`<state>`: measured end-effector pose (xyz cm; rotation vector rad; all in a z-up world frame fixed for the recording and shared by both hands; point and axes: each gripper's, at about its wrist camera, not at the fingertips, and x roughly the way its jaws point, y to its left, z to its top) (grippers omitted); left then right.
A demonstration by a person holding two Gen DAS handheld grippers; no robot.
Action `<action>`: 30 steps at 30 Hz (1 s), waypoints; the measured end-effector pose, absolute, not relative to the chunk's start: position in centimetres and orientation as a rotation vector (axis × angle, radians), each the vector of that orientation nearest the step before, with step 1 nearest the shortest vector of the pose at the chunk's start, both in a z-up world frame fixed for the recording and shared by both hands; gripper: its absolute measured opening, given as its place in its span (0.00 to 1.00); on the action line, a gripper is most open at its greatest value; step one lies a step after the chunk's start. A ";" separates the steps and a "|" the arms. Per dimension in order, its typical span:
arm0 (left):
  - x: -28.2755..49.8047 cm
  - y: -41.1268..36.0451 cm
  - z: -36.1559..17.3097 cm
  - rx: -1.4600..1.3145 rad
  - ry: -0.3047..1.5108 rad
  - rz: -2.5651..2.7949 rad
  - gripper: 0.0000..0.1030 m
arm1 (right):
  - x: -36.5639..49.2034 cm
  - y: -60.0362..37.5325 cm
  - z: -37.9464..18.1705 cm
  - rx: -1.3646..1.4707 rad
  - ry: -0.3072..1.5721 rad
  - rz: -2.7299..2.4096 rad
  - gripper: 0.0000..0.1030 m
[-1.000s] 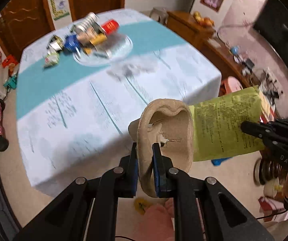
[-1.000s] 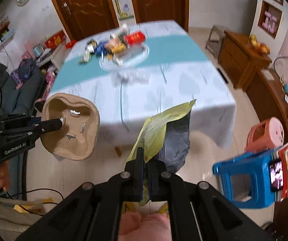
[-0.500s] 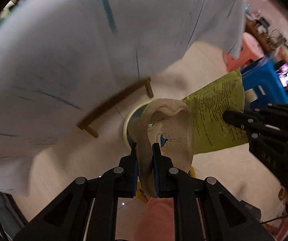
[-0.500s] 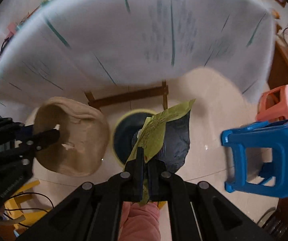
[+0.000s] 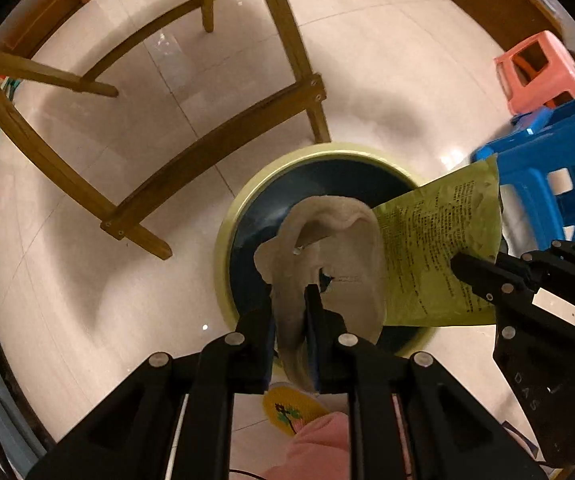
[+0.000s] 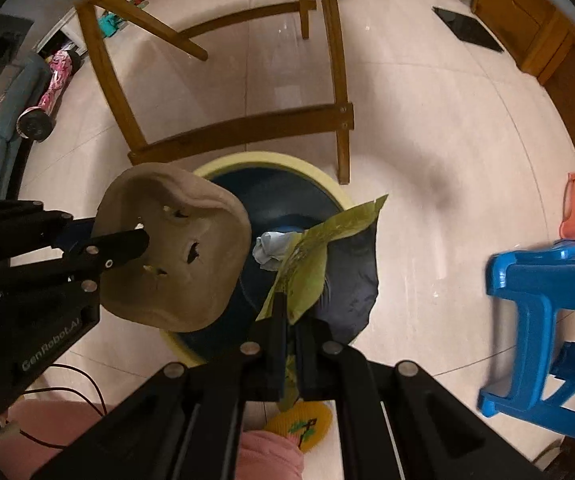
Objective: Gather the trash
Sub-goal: 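Carry carrier and yellow bag over the bin and open both grippers, then raise both tools away from the bin toward the table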
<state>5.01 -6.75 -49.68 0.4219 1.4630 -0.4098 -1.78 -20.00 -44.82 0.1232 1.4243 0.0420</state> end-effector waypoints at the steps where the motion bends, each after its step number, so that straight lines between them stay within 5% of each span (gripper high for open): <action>1: 5.1 -6.7 -50.1 0.419 1.469 -0.403 0.28 | -1.7 -20.1 -45.3 0.133 1.430 0.041 0.04; 4: 5.3 -6.4 -50.4 0.398 1.464 -0.402 0.59 | -1.2 -20.5 -46.5 0.170 1.433 0.042 0.05; 5: 5.5 -6.3 -50.4 0.399 1.460 -0.402 0.62 | -1.1 -20.6 -46.4 0.173 1.429 0.045 0.07; 7: 5.6 -6.2 -50.5 0.403 1.456 -0.398 0.62 | -1.0 -20.9 -46.5 0.178 1.421 0.055 0.36; 9: 5.6 -5.9 -50.1 0.394 1.454 -0.386 0.65 | -0.8 -21.1 -46.1 0.180 1.407 0.061 0.46; 18: 5.1 -4.5 -45.6 0.362 1.433 -0.366 0.67 | -1.8 -21.5 -41.5 0.217 1.370 0.035 0.46; 30: 2.3 -3.0 -27.5 0.289 1.335 -0.359 0.67 | -4.3 -21.7 -26.1 0.285 1.293 0.016 0.46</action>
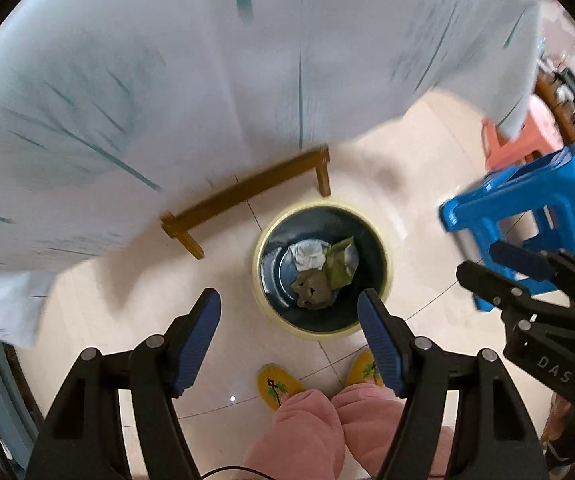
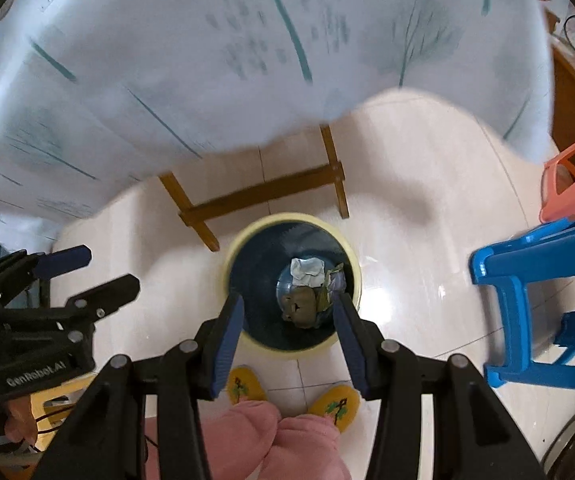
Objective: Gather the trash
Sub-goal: 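Raise both tools away from the bin toward the table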
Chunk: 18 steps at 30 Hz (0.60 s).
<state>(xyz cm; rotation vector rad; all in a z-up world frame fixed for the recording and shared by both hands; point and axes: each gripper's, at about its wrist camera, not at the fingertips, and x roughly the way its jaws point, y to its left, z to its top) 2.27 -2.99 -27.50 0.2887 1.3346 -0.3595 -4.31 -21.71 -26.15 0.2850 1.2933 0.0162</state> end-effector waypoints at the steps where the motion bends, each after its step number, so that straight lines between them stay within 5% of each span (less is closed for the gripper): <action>1: 2.2 -2.9 -26.1 0.284 1.324 -0.362 0.67 | -4.5 -21.7 -24.5 0.290 1.290 0.019 0.46; 18: 0.5 -0.9 -5.6 0.089 1.149 -0.303 0.68 | -5.5 -21.4 -4.6 0.230 1.127 0.084 0.46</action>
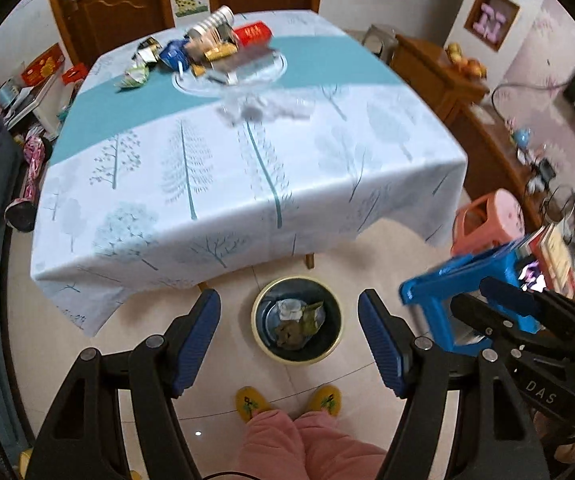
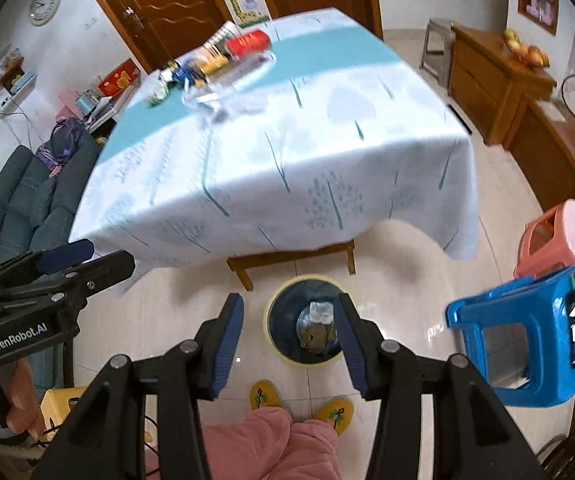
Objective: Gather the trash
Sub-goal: 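Raise both tools away from the bin toward the table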
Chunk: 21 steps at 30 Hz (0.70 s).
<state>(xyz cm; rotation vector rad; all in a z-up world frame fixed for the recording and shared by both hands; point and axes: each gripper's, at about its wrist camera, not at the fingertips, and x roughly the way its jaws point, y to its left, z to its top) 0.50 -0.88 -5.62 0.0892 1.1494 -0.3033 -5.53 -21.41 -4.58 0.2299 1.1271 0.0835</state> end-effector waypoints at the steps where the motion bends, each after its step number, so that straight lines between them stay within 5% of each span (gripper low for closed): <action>1: 0.4 -0.9 -4.9 0.080 1.140 -0.300 0.68 | -5.5 -21.4 -3.9 0.225 1.116 0.089 0.46; 21: 0.8 0.3 2.8 0.027 0.931 -0.150 0.68 | -1.8 -20.8 3.5 0.151 0.952 0.232 0.46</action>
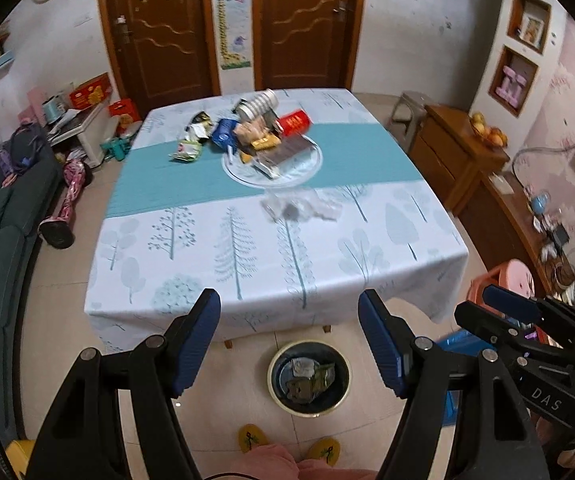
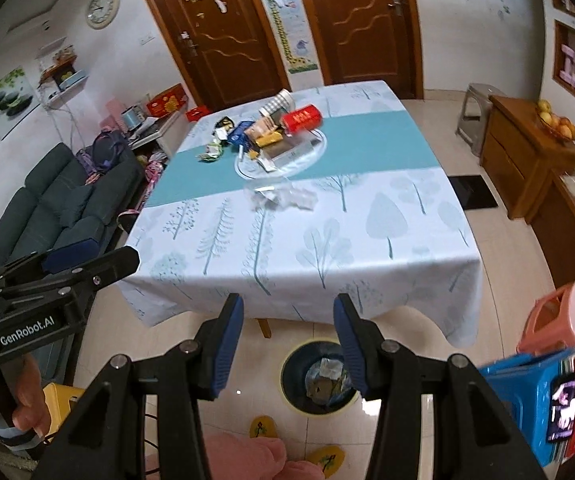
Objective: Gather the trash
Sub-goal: 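Raise both tools away from the bin toward the table, then lower both grippers toward the wrappers on the table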
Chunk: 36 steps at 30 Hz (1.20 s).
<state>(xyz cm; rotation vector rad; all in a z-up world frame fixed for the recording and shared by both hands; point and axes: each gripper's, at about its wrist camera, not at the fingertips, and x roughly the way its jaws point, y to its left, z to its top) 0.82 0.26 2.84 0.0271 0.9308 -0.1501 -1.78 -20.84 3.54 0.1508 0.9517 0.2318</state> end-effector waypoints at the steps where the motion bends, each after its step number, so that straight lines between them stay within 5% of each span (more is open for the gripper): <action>1: 1.1 0.6 3.0 0.018 0.925 -0.139 0.68 | -1.5 -20.7 3.7 0.146 0.951 0.239 0.46; 14: 8.7 5.7 2.3 -0.071 0.922 -0.062 0.68 | 6.4 -17.0 3.5 0.100 0.961 0.276 0.46; 26: 25.5 13.9 -0.3 -0.151 1.027 -0.114 0.68 | 19.5 -12.3 2.6 0.189 1.004 0.200 0.46; 36: 39.5 20.9 -7.4 -0.329 1.194 -0.038 0.68 | 30.5 -6.9 -0.2 0.170 1.006 0.158 0.45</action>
